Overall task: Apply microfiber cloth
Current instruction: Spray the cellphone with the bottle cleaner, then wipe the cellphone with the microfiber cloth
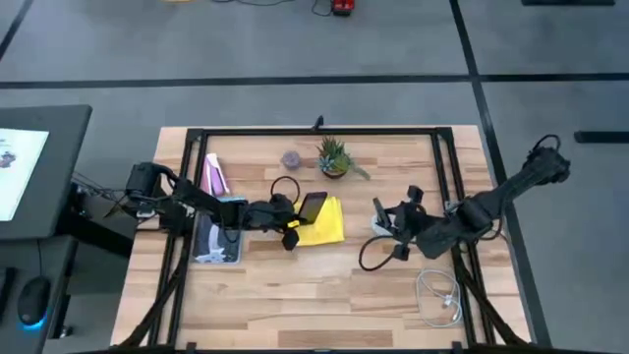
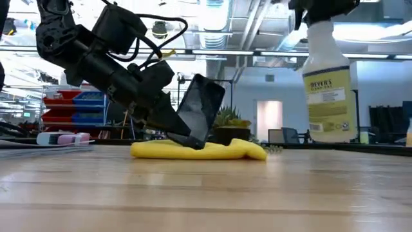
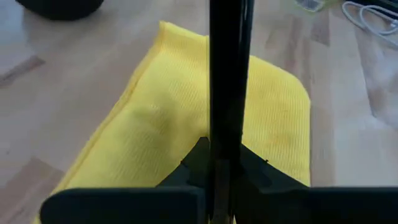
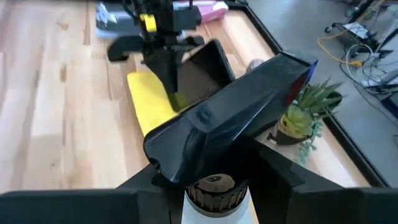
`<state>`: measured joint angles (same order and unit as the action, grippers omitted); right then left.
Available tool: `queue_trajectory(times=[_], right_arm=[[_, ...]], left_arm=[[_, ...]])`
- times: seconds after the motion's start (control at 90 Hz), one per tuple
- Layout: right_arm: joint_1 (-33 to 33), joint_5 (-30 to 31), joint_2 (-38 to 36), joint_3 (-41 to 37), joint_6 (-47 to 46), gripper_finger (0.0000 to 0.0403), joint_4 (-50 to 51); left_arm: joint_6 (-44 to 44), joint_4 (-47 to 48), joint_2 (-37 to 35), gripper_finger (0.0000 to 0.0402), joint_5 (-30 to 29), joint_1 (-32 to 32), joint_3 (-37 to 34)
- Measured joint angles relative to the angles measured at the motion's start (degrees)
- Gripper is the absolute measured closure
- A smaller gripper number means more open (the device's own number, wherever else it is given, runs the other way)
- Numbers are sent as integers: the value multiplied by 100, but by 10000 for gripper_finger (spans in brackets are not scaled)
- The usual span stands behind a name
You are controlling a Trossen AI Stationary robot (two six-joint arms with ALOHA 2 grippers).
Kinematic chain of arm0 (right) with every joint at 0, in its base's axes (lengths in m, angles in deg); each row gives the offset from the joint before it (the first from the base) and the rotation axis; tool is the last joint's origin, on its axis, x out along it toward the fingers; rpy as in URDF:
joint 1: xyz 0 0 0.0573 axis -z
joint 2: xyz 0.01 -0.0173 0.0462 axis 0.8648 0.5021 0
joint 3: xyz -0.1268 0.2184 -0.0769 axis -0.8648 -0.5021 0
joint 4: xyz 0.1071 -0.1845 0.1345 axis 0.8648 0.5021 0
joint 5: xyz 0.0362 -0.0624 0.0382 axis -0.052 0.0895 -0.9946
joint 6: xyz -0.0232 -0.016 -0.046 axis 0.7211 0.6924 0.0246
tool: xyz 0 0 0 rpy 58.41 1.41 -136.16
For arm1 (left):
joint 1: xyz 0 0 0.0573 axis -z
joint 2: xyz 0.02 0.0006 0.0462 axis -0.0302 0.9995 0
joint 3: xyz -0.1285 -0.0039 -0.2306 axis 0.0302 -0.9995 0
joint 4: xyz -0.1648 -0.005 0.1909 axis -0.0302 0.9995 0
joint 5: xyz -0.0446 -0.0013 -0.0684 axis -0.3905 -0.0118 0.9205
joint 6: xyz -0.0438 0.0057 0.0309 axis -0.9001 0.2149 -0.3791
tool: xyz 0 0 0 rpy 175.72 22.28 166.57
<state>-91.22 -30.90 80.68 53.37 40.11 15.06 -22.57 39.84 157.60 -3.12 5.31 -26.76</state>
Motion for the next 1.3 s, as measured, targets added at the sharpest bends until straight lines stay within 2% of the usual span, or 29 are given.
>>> queue_trajectory(times=[0.144,0.267,0.678,0.989,1.111,1.3], right_arm=[[-2,131,27,0,-148,203,82],[-7,272,-65,0,-145,184,80],[-71,259,-541,0,-144,178,162],[-453,109,-568,0,-121,177,107],[-727,102,-449,0,186,182,-281],[-1121,93,-35,0,516,199,-1433]], left_arm=[[72,-148,0,393,8,0,0],[103,-129,0,393,6,0,0],[94,-138,0,392,2,2,0],[84,-137,0,391,0,2,0],[83,-137,0,391,0,2,0],[70,-137,0,391,0,11,0]])
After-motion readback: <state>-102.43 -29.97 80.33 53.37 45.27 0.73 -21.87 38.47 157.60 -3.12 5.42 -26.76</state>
